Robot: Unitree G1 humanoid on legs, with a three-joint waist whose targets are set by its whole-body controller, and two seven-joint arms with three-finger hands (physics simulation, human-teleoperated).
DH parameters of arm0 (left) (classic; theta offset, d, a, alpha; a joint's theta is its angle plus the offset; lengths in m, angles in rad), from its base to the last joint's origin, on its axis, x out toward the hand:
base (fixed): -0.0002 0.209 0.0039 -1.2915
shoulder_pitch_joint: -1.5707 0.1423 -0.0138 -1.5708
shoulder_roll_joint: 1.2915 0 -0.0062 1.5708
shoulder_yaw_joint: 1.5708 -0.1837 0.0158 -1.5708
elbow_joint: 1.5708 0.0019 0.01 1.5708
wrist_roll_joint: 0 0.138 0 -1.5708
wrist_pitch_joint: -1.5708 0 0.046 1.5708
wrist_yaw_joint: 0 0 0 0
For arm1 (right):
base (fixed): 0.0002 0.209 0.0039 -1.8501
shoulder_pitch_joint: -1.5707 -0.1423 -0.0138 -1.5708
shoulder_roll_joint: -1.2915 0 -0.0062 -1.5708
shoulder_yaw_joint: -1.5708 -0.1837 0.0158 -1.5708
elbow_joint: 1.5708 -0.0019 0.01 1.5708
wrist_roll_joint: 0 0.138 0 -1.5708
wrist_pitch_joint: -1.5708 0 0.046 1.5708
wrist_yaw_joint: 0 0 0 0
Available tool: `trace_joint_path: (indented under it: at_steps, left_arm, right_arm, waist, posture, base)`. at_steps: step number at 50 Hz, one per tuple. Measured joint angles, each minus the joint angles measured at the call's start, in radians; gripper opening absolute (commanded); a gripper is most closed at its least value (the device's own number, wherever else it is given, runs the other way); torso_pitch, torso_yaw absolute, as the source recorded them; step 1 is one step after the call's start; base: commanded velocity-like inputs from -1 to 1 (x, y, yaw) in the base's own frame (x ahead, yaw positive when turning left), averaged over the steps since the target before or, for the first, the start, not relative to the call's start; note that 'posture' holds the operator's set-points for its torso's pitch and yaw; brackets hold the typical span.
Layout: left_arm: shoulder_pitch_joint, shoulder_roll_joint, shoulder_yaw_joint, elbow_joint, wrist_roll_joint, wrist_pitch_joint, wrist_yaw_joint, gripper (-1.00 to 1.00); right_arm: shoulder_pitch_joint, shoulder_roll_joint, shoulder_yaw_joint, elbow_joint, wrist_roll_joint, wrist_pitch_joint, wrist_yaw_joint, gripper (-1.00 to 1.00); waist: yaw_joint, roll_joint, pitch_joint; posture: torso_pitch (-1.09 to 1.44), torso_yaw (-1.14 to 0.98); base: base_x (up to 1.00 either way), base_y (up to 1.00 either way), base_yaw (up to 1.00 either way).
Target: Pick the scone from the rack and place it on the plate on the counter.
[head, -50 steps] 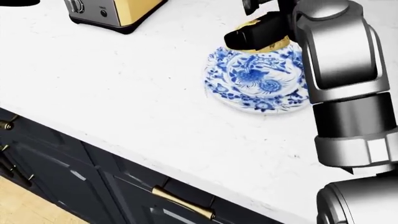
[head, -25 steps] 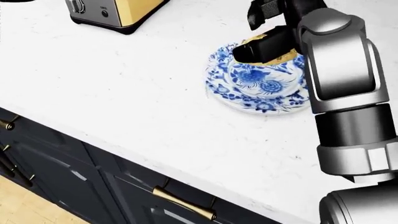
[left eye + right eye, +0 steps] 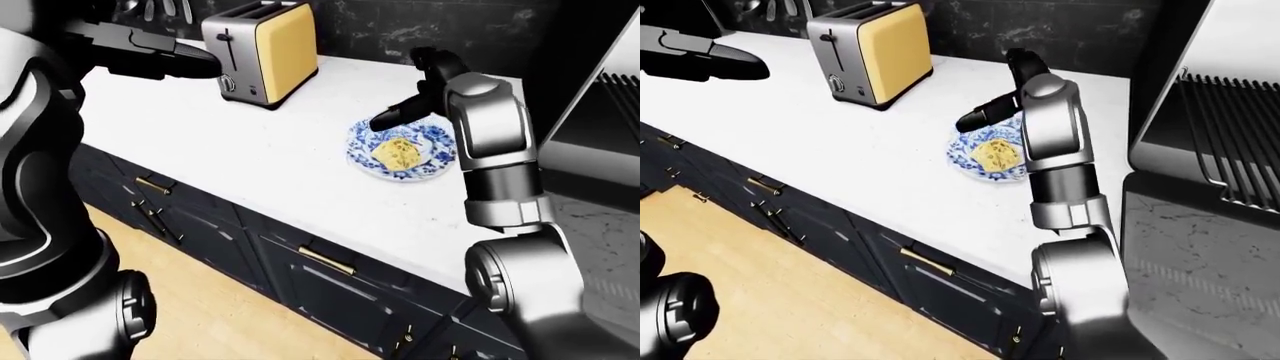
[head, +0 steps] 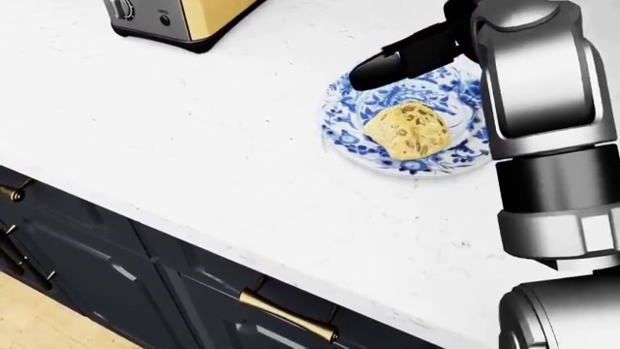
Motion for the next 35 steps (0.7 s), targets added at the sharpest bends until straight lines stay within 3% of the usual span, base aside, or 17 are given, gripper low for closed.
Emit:
trace_joint_path:
  at_steps: [22,35]
  left_arm:
    - [0.001,0.005,0.003,0.000,0.002,0.002,-0.003,1.00]
    - [-0.004,0.009,0.005,0.000,0.003,0.007,-0.004,1.00]
  right_arm:
    - [-0.160,-0.034,-0.027,-0.158,0.066,0.071,-0.062,1.00]
    - [-0.178,-0.049,-0.023,-0.245,0.106,0.123,-0.092,1.00]
  waist:
    - [0.001,0.001,0.007]
    - [0.003,0.000,0.014]
  posture:
    - [0.00,0.61]
    - [0.00,0.61]
  base:
    - [0.00,0.00,0.00]
    - [0.00,0.00,0.00]
